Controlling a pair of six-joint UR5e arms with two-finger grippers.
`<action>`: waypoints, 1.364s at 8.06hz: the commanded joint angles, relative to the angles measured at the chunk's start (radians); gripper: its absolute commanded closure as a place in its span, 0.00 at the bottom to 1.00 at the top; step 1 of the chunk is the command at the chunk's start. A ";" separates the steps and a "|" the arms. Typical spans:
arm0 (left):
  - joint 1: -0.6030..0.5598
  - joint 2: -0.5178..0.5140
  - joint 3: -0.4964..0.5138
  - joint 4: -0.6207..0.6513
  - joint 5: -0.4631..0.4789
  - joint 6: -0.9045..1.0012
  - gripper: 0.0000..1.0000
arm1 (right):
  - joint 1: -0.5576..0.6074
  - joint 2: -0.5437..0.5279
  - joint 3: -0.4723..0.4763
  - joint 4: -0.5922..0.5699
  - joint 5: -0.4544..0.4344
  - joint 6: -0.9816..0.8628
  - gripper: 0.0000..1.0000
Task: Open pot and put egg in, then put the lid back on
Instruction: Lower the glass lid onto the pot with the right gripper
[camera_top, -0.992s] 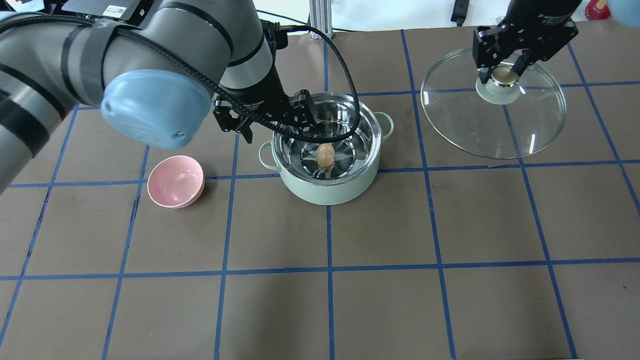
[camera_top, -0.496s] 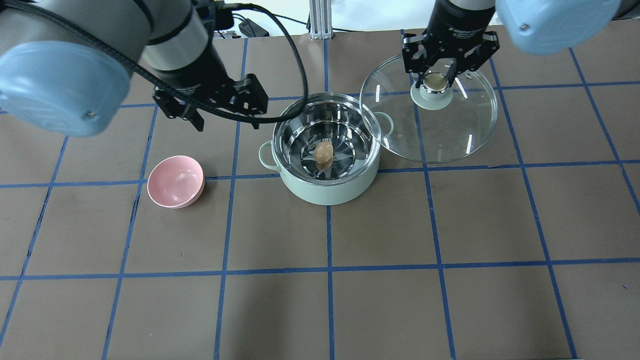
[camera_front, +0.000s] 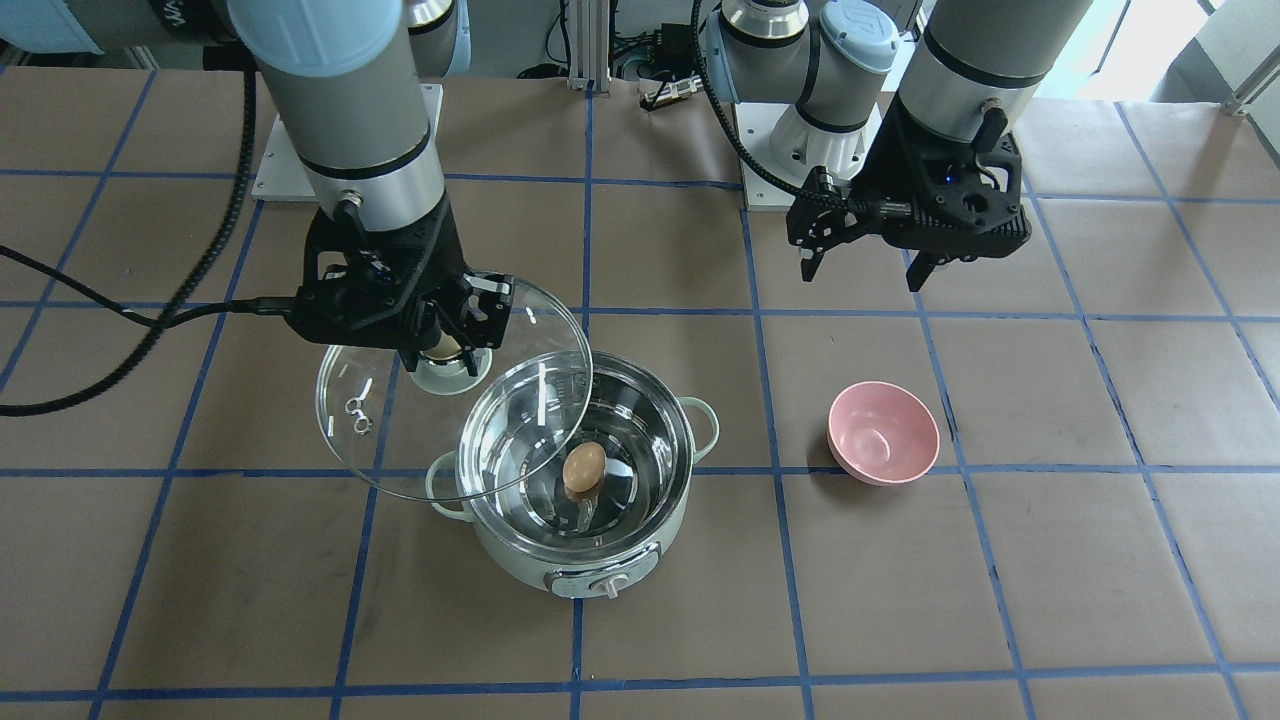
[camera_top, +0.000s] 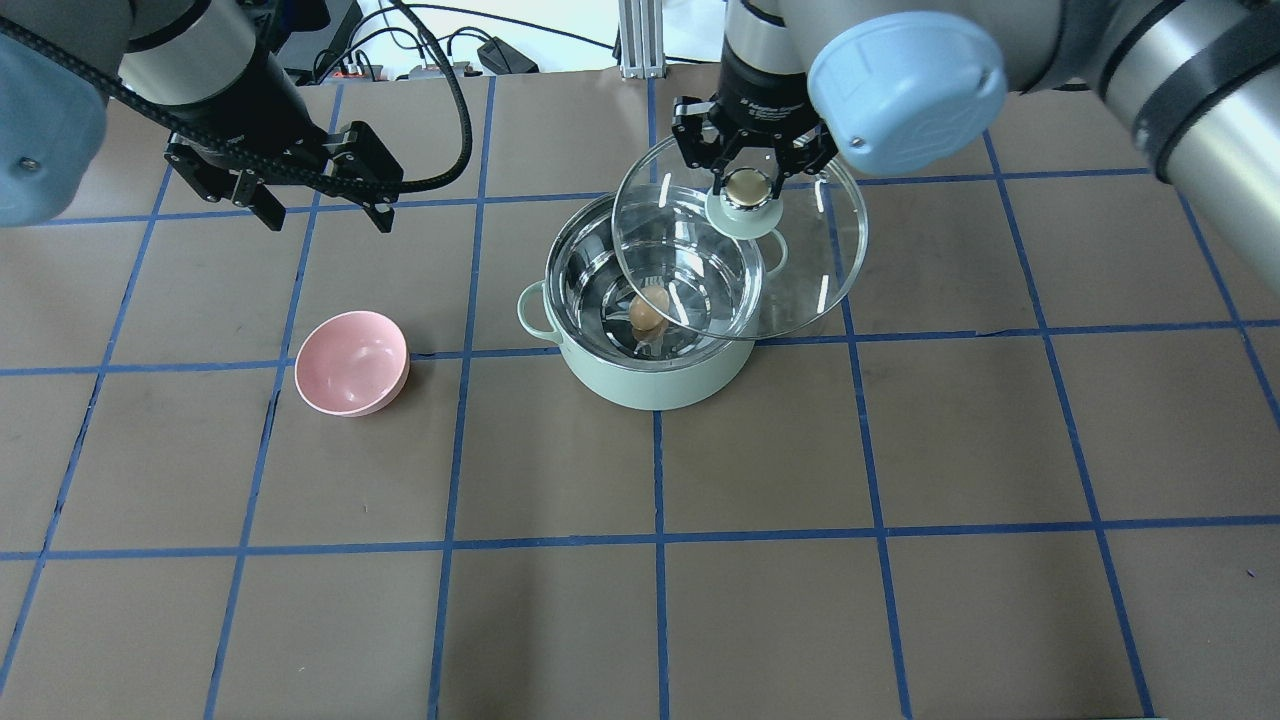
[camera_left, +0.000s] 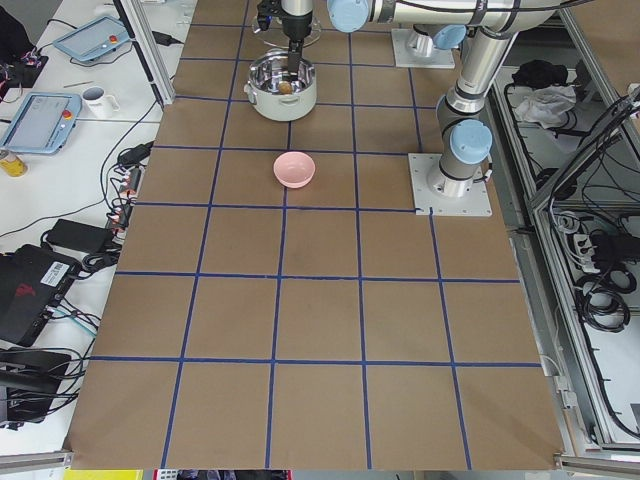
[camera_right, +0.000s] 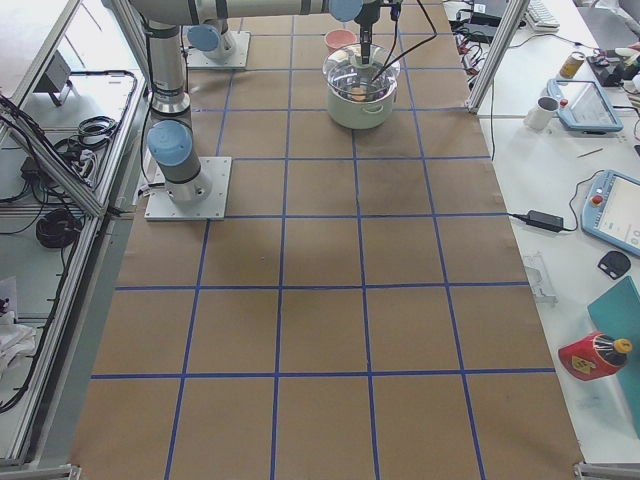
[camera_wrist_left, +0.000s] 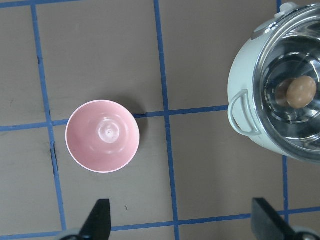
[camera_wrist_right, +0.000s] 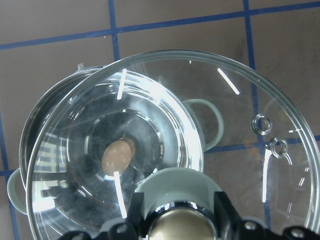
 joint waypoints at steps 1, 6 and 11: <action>0.003 0.002 0.000 0.000 0.015 0.011 0.00 | 0.096 0.078 0.000 -0.085 -0.001 0.128 1.00; 0.000 0.002 0.001 0.002 -0.028 0.017 0.00 | 0.126 0.140 0.000 -0.142 0.001 0.165 1.00; 0.000 -0.007 0.001 0.008 -0.020 0.006 0.00 | 0.132 0.169 0.000 -0.158 0.001 0.153 1.00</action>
